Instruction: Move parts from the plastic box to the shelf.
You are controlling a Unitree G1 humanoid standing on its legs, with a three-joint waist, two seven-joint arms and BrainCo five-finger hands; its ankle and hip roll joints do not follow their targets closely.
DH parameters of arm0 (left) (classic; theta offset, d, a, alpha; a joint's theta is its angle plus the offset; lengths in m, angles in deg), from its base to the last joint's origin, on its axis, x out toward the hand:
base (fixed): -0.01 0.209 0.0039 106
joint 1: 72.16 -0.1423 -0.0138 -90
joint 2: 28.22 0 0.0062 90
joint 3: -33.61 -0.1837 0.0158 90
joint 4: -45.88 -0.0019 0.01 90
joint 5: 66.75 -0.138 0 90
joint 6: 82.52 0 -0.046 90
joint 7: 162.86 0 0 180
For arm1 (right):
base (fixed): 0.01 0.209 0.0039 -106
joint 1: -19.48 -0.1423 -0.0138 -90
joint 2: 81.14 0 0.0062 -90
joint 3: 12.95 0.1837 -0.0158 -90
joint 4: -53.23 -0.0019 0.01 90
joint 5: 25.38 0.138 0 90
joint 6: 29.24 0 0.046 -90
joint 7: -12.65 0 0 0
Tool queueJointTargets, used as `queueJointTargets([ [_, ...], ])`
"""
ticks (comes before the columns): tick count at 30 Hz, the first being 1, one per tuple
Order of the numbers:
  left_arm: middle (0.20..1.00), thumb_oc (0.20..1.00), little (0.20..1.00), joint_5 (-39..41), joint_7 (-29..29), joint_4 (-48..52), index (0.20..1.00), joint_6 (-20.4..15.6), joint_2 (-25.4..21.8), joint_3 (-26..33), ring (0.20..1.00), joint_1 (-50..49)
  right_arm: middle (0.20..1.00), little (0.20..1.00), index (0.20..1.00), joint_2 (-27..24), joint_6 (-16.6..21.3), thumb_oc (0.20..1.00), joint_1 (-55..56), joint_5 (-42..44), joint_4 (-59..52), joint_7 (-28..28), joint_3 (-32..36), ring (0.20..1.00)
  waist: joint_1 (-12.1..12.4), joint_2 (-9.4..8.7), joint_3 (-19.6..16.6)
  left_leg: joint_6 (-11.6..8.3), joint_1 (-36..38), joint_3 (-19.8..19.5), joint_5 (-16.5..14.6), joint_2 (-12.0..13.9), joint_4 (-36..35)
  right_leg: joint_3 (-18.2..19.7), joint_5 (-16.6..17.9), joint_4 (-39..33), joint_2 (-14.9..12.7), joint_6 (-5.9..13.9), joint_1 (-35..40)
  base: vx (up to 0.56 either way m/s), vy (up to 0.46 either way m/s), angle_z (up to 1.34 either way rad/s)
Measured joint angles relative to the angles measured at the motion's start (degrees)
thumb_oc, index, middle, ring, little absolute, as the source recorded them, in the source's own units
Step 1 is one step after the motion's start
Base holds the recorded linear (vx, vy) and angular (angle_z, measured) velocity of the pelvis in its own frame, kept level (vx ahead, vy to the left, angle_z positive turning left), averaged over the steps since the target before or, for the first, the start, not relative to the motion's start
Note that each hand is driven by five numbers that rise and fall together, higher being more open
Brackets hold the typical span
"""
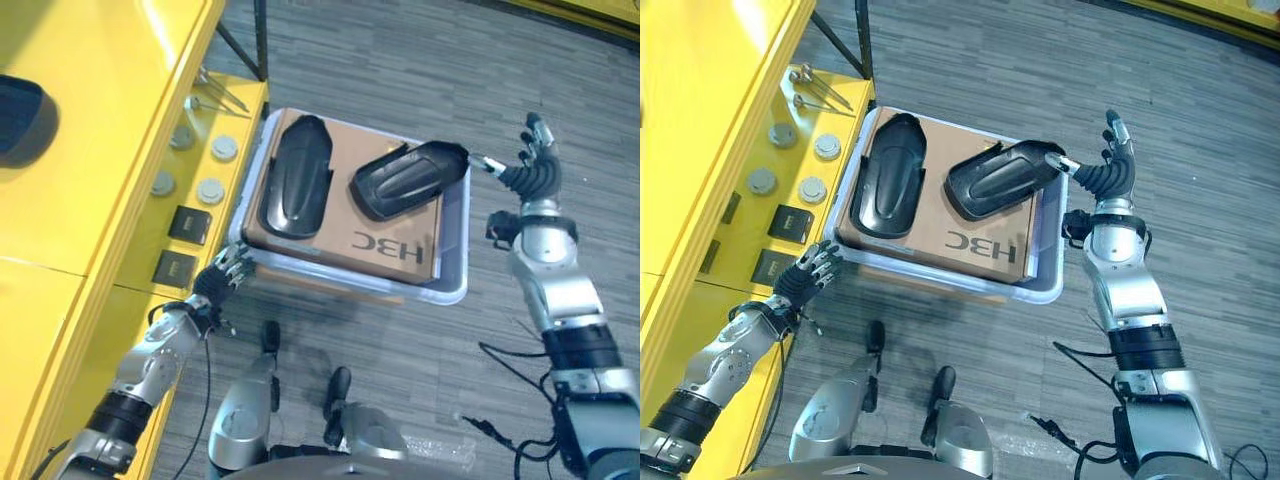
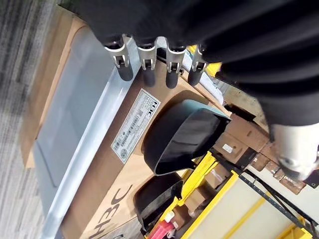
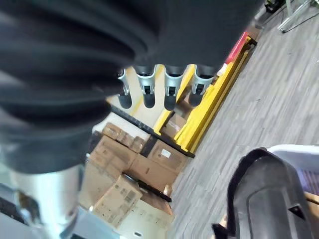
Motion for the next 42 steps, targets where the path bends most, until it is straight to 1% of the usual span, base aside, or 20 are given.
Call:
queueJointTargets([
  [1,1.000,1.000,1.000,0.0,0.1,-0.1,1.000,0.2,0.2,-0.1,1.000,0.0,1.000,1.000,1.000,-0.6,-2.3,1.000,-2.5,-1.3,2.5,2.2,-3.3,1.000,0.9,0.13,-0.1,-0.10,-0.1,-0.6,-0.1,0.2,0.3,-0.6,0.0,-0.1,0.2,0.00,0.2,0.04,-0.053,0.11],
  [3,1.000,1.000,1.000,0.0,1.2,-0.2,1.000,0.6,0.4,-0.5,1.000,0.0,1.000,1.000,1.000,-0.9,-4.2,1.000,-7.0,-4.8,9.9,4.9,-10.2,1.000,2.2,0.27,-0.2,-0.24,-0.1,-1.1,-0.1,0.4,0.6,-1.1,-0.1,-0.3,0.5,-0.09,0.7,0.02,-0.070,0.15],
  [4,1.000,1.000,1.000,0.0,1.8,-0.2,1.000,0.7,0.6,-0.8,1.000,0.0,1.000,1.000,1.000,-0.9,-5.4,1.000,-7.9,-5.2,13.0,6.2,-12.2,1.000,3.5,0.46,-0.3,-0.28,-0.2,-1.4,-0.1,0.5,0.7,-1.3,-0.1,-0.4,0.5,-0.16,0.8,0.01,-0.079,0.21],
  [5,1.000,1.000,1.000,0.0,2.1,-0.2,1.000,0.7,0.8,-0.9,1.000,-0.1,1.000,1.000,1.000,-0.8,-5.5,1.000,-8.7,-6.2,15.9,6.6,-14.1,1.000,4.6,0.69,-0.5,-0.37,-0.6,-2.0,-0.1,0.4,1.0,-1.9,-0.2,-0.5,0.6,-0.23,0.8,0.01,-0.072,0.26],
  [6,1.000,1.000,1.000,0.0,2.3,-0.3,1.000,0.8,0.8,-1.1,1.000,0.0,1.000,1.000,1.000,-0.8,-5.8,1.000,-10.5,-6.8,20.2,6.7,-16.9,1.000,5.2,0.88,-0.7,-0.47,-1.2,-2.7,-0.2,0.3,1.4,-2.7,-0.3,-0.5,0.7,-0.21,0.9,0.00,-0.048,0.28],
  [8,1.000,1.000,1.000,0.0,2.8,-0.4,1.000,0.8,0.6,-1.9,1.000,0.3,1.000,1.000,1.000,-0.8,-6.8,1.000,-12.1,-6.9,25.6,7.5,-19.0,1.000,6.5,1.02,-0.8,-0.58,-1.6,-3.5,-0.1,0.2,1.6,-3.7,-0.4,-0.5,0.7,-0.23,0.9,-0.01,-0.038,0.30],
  [9,1.000,1.000,1.000,0.0,3.4,-0.4,1.000,0.9,-0.1,-2.6,1.000,0.3,1.000,1.000,1.000,-0.7,-7.1,1.000,-12.1,-6.9,26.9,7.9,-19.0,1.000,7.8,1.01,-0.8,-0.60,-2.2,-4.1,0.0,0.1,1.7,-4.1,-0.7,-0.2,0.8,-0.16,0.6,-0.04,-0.058,0.24],
  [12,1.000,1.000,1.000,0.0,3.5,-0.7,1.000,1.0,-0.7,-2.8,1.000,0.6,1.000,1.000,1.000,-0.5,-6.6,1.000,-14.4,-6.9,32.1,7.9,-21.2,1.000,8.9,0.96,-0.7,-0.58,-2.4,-4.6,0.3,-0.1,1.7,-4.5,-0.8,0.0,1.1,-0.01,0.5,-0.05,-0.066,0.16],
  [13,1.000,1.000,1.000,0.0,3.8,-1.3,1.000,1.0,-0.9,-3.1,1.000,1.8,1.000,1.000,1.000,-0.6,-6.6,1.000,-16.2,-6.9,35.9,7.9,-22.7,1.000,8.7,0.93,-0.7,-0.84,-3.2,-5.7,0.6,-0.2,1.8,-5.7,-0.8,0.0,1.3,-0.01,0.3,-0.04,-0.047,0.25],
  [15,1.000,1.000,1.000,0.0,4.0,-1.3,1.000,0.9,-1.2,-3.3,1.000,2.2,1.000,1.000,1.000,-0.6,-6.3,1.000,-16.7,-6.9,35.6,7.9,-23.0,1.000,9.2,0.81,-0.7,-1.16,-4.3,-6.0,0.9,0.0,1.9,-5.9,-0.8,0.2,1.4,-0.02,-0.7,-0.04,-0.053,0.17],
  [16,1.000,1.000,1.000,0.0,4.6,-1.4,1.000,0.9,-2.1,-3.7,1.000,2.2,1.000,1.000,1.000,-0.6,-6.3,1.000,-16.8,-6.9,35.6,7.9,-23.0,1.000,9.4,0.68,-0.6,-1.29,-4.7,-6.4,1.0,0.0,1.9,-6.0,-0.8,0.4,1.5,-0.01,-1.1,-0.03,-0.051,0.09],
  [21,1.000,1.000,1.000,0.0,4.7,-2.7,1.000,0.9,-3.1,-3.7,1.000,2.6,1.000,1.000,1.000,-0.2,-6.1,1.000,-16.8,-6.8,35.8,7.9,-23.0,1.000,9.6,-0.53,-0.3,-1.28,-5.3,-7.0,1.1,-0.1,1.9,-6.8,-0.9,0.4,1.5,0.06,-1.4,-0.01,-0.025,0.06],
  [23,1.000,1.000,1.000,0.0,4.8,-2.7,1.000,0.9,-3.1,-3.8,1.000,2.6,1.000,1.000,1.000,0.9,-5.8,1.000,-17.2,-6.7,37.3,7.9,-23.0,1.000,9.8,-0.54,-0.2,-1.25,-5.4,-7.1,1.2,-0.2,1.9,-6.8,-0.9,0.4,1.5,0.05,-1.4,0.00,0.000,0.00],
  [26,1.000,1.000,1.000,0.0,5.5,-2.8,1.000,0.8,-3.1,-4.6,1.000,3.0,1.000,1.000,1.000,4.1,-5.8,1.000,-17.3,-6.2,39.5,7.9,-23.2,1.000,10.4,-0.54,-0.2,-1.21,-5.7,-7.2,1.2,-0.3,1.9,-7.0,-0.9,0.2,1.4,0.05,-1.5,-0.01,0.014,0.02],
  [32,1.000,1.000,1.000,0.0,5.9,-3.0,1.000,0.8,-3.0,-4.6,1.000,3.3,1.000,1.000,1.000,5.7,-5.1,1.000,-17.5,-6.2,39.4,8.0,-24.3,1.000,10.8,-0.53,-0.2,-1.11,-6.2,-7.4,1.4,-0.8,1.8,-7.2,-1.0,0.4,1.2,0.24,-2.1,-0.02,0.020,0.03],
  [37,1.000,1.000,1.000,0.0,6.0,-3.0,1.000,0.8,-3.0,-4.6,1.000,4.1,1.000,1.000,1.000,8.3,-5.0,1.000,-17.5,-6.3,39.4,8.1,-24.9,1.000,10.7,-0.51,-0.3,-1.11,-6.2,-7.6,1.4,-0.9,1.6,-7.3,-1.0,0.4,1.0,0.26,-2.1,0.00,0.000,0.00],
  [42,1.000,1.000,1.000,0.0,6.0,-3.0,1.000,0.8,-2.9,-4.6,1.000,4.1,1.000,1.000,1.000,8.5,-4.9,1.000,-17.0,-6.9,38.2,9.3,-25.3,1.000,10.5,-0.50,-0.3,-1.11,-6.2,-7.5,1.4,-1.0,1.4,-7.3,-1.1,0.4,0.7,0.30,-2.2,0.00,0.000,0.00],
])
